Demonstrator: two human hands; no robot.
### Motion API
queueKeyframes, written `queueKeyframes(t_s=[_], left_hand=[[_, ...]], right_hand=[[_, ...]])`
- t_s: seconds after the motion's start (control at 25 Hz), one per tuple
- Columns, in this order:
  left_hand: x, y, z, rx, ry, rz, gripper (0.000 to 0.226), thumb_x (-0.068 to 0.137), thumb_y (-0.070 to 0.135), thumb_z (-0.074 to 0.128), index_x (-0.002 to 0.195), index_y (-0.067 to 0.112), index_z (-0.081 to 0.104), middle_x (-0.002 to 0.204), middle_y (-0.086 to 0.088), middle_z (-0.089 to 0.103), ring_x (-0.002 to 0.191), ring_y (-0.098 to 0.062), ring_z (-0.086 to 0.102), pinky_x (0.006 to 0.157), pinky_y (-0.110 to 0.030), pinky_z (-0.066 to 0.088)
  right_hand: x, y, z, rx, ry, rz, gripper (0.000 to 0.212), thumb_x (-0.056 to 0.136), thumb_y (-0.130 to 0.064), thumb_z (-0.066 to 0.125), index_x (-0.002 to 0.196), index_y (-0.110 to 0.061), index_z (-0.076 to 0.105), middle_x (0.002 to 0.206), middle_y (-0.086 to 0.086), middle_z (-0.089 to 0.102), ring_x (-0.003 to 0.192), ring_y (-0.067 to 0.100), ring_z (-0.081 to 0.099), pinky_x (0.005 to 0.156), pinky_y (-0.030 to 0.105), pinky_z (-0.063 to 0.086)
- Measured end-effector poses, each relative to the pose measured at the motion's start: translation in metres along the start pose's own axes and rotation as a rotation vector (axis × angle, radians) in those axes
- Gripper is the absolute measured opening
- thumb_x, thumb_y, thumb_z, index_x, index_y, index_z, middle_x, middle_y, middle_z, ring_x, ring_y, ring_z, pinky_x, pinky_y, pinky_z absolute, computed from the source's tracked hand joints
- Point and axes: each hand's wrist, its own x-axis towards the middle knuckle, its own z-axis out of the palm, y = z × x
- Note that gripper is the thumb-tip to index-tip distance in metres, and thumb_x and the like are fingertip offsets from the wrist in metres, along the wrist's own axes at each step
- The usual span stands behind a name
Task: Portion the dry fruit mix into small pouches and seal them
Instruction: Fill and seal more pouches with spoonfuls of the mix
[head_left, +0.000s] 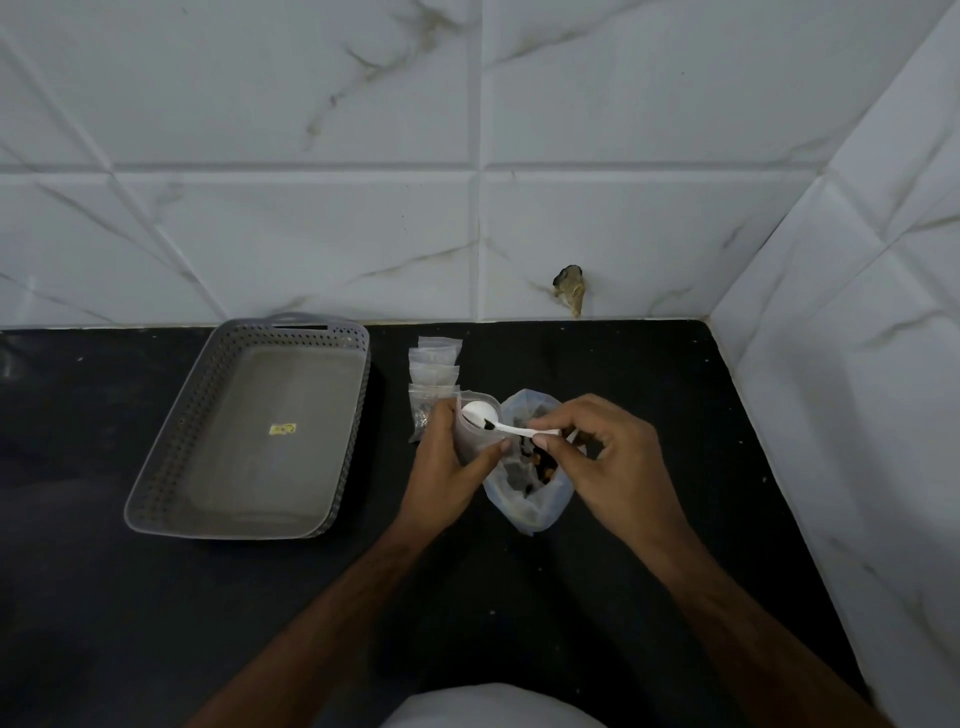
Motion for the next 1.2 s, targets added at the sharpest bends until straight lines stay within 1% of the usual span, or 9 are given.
queueKeyframes(t_s=[0.12,0.2,0.4,0.48,0.6,0.88,1.0,1.12,1.2], left_hand=[[-0.002,0.002,0.002,-0.002,0.005,0.033,0.046,0.085,0.035,0.079,0.120,0.028,0.050,0.114,0.003,0.064,0.108,-0.017,0.066,0.090,-0.035,0.058],[-0.003,0.003,0.003,0.006,0.005,0.058,0.044,0.086,0.034,0.078,0.120,0.034,0.050,0.113,0.005,0.064,0.108,-0.018,0.066,0.090,-0.033,0.057],[-0.001,0.005,0.002,0.030,0.001,0.055,0.045,0.087,0.024,0.079,0.119,0.034,0.049,0.113,0.004,0.064,0.106,-0.017,0.066,0.087,-0.027,0.056],[0.000,0.006,0.002,0.020,-0.008,0.043,0.045,0.087,0.026,0.079,0.121,0.030,0.049,0.114,0.003,0.064,0.107,-0.015,0.066,0.087,-0.028,0.057],[0.001,0.003,0.001,0.020,-0.032,0.023,0.049,0.087,0.030,0.078,0.126,0.022,0.049,0.119,0.003,0.064,0.112,-0.014,0.066,0.089,-0.034,0.059],[0.001,-0.004,-0.009,0.085,-0.046,0.019,0.048,0.088,0.032,0.078,0.128,0.020,0.052,0.119,0.007,0.065,0.112,-0.012,0.065,0.088,-0.027,0.057],[-0.008,-0.027,-0.028,0.222,-0.033,-0.077,0.042,0.088,0.036,0.076,0.124,0.027,0.055,0.118,0.008,0.061,0.107,-0.007,0.064,0.082,-0.024,0.058],[-0.020,-0.054,-0.046,0.440,-0.067,-0.157,0.033,0.087,0.032,0.076,0.114,0.030,0.056,0.109,0.013,0.059,0.095,0.003,0.064,0.081,-0.028,0.058],[-0.028,-0.069,-0.054,0.557,-0.123,-0.215,0.037,0.089,0.028,0.076,0.117,0.031,0.053,0.109,0.014,0.060,0.093,0.007,0.063,0.084,-0.034,0.058]], right_hand=[[0.002,0.002,0.007,-0.215,0.019,-0.267,0.010,0.087,-0.008,0.068,0.090,-0.007,0.078,0.096,0.004,0.071,0.091,0.013,0.060,0.080,0.027,0.050],[0.003,0.004,0.012,-0.313,0.049,-0.392,0.024,0.088,-0.017,0.059,0.084,-0.003,0.078,0.090,0.010,0.072,0.090,0.013,0.055,0.079,0.031,0.047],[0.001,0.009,0.009,-0.218,0.059,-0.268,0.010,0.085,-0.006,0.069,0.090,-0.006,0.078,0.095,0.005,0.071,0.091,0.015,0.061,0.080,0.030,0.050],[0.001,0.009,0.005,-0.127,0.024,-0.138,0.014,0.084,0.000,0.075,0.094,-0.009,0.077,0.096,0.000,0.071,0.090,0.012,0.065,0.080,0.028,0.053],[0.003,0.005,0.001,0.105,0.000,0.150,0.015,0.087,-0.007,0.073,0.097,-0.019,0.075,0.093,-0.007,0.073,0.089,0.007,0.070,0.079,0.023,0.058],[0.007,0.009,-0.007,0.494,0.039,0.517,0.014,0.090,-0.008,0.072,0.101,-0.016,0.076,0.098,0.000,0.076,0.092,0.012,0.072,0.078,0.026,0.059],[0.004,0.040,-0.009,0.537,0.093,0.718,0.015,0.091,-0.010,0.070,0.103,-0.018,0.075,0.100,0.001,0.076,0.095,0.016,0.071,0.078,0.027,0.055],[-0.007,0.078,-0.003,0.491,0.080,0.965,0.014,0.092,-0.013,0.070,0.103,-0.020,0.074,0.106,0.003,0.075,0.100,0.019,0.069,0.078,0.029,0.051],[-0.016,0.096,0.005,0.394,0.048,1.007,0.012,0.092,-0.014,0.070,0.100,-0.021,0.074,0.104,0.001,0.074,0.097,0.016,0.068,0.075,0.026,0.048]])
